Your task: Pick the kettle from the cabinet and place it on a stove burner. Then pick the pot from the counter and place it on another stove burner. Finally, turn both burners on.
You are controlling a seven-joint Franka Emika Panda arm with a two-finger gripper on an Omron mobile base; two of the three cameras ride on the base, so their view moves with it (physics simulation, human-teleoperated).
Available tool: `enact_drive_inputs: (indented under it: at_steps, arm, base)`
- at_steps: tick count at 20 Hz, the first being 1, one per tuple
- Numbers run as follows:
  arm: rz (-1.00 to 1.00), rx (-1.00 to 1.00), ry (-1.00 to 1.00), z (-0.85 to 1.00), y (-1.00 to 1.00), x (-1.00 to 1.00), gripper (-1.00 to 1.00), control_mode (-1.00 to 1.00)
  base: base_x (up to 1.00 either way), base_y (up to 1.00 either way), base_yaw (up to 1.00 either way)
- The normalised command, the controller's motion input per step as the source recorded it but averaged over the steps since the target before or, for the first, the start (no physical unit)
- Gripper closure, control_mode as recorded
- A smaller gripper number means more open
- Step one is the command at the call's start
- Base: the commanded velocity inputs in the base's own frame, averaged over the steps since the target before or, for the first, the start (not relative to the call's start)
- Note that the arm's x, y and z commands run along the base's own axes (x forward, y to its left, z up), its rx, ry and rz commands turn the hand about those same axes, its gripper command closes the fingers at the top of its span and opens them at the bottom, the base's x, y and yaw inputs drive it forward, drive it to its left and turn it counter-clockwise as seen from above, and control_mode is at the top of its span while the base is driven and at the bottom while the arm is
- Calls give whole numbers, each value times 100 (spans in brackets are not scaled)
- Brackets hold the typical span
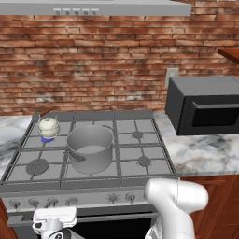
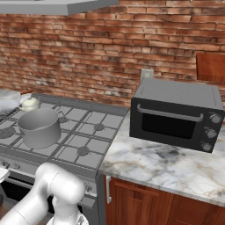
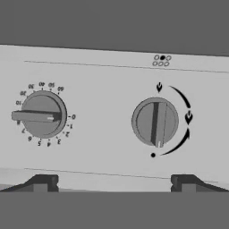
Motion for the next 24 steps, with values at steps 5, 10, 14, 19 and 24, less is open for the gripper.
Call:
enact_drive_inputs:
  at_steps: [5,10,14,19,24]
  arm:
    - [2,0,0,-14,20,10,-100,-100]
    - [1,-1,0,-15,15,3,-100,-100]
    - [1,0,2,-16,0,0,-100,-100]
    - [0,0,1,-9,2,4,-100,-100]
    - [0,0,2,-6,14,13,-100,-100]
  base:
    - [0,0,0]
    - [0,0,0]
    - [0,0,0]
    - [0,0,0]
    - [0,0,0]
